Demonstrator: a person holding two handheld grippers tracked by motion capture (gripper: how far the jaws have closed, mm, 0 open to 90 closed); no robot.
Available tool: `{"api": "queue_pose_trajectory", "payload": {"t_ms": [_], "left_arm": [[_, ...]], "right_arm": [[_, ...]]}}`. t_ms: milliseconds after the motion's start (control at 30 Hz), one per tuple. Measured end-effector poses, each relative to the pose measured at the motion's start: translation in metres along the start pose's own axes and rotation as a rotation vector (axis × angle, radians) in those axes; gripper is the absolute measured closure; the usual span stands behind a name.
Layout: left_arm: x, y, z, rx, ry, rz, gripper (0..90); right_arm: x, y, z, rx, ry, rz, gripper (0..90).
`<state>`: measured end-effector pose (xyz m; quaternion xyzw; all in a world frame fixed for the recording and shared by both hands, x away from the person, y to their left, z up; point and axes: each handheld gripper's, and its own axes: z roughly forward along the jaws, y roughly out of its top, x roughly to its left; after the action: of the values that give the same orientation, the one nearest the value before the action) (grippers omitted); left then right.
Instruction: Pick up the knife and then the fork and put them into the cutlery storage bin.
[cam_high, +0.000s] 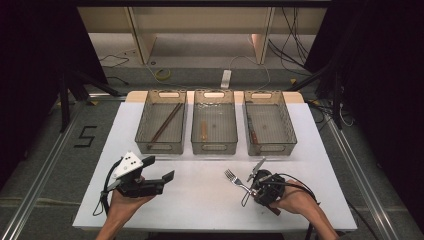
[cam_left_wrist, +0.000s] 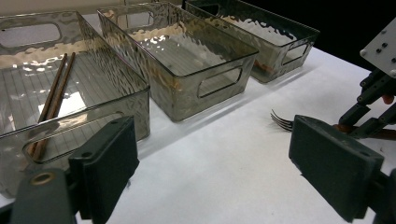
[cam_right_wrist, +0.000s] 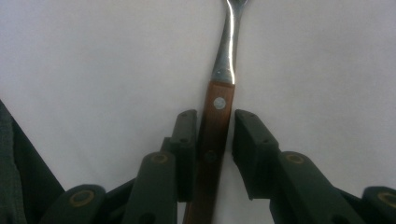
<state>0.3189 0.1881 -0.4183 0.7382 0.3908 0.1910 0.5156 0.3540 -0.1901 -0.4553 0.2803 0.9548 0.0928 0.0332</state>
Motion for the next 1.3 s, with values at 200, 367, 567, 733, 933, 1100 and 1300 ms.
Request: {"api": "queue_pose_trajectory", "payload": {"t_ms": [200, 367, 567, 733, 933, 1100, 1300], "left_arm": [[-0.0001, 0.0, 0.0002, 0.0, 0.0, 0.001, 14.8], [-0.0001, 0.0, 0.0004, 0.001, 0.001, 0.001, 14.8], [-0.0001, 0.0, 0.0001, -0.001, 0.001, 0.002, 14.9], [-0.0003, 0.0, 0.0001, -0.001, 0.001, 0.002, 14.8], [-0.0004, 0.0001, 0.0002, 0.0, 0.002, 0.004, 14.9], [-0.0002, 0.0, 0.0001, -0.001, 0.002, 0.003, 14.9], [-0.0002, 0.0002, -0.0002, -0.001, 0.002, 0.004, 14.9]], "right_arm": [[-0.0001, 0.0005, 0.0005, 0.004, -0.004, -0.012, 72.0], [0.0014, 0.002, 0.0008, 0.014, -0.012, -0.021, 73.8], [0.0, 0.0036, 0.0011, 0.024, -0.009, -0.014, 76.2], [-0.0002, 0.0039, 0.0012, 0.026, -0.008, -0.016, 76.9], [0.001, 0.0044, 0.0012, 0.023, -0.014, -0.016, 77.3], [0.0004, 0.004, 0.0006, 0.021, -0.011, -0.028, 77.4], [-0.0008, 0.003, -0.0013, 0.012, -0.012, -0.033, 77.4]]}}
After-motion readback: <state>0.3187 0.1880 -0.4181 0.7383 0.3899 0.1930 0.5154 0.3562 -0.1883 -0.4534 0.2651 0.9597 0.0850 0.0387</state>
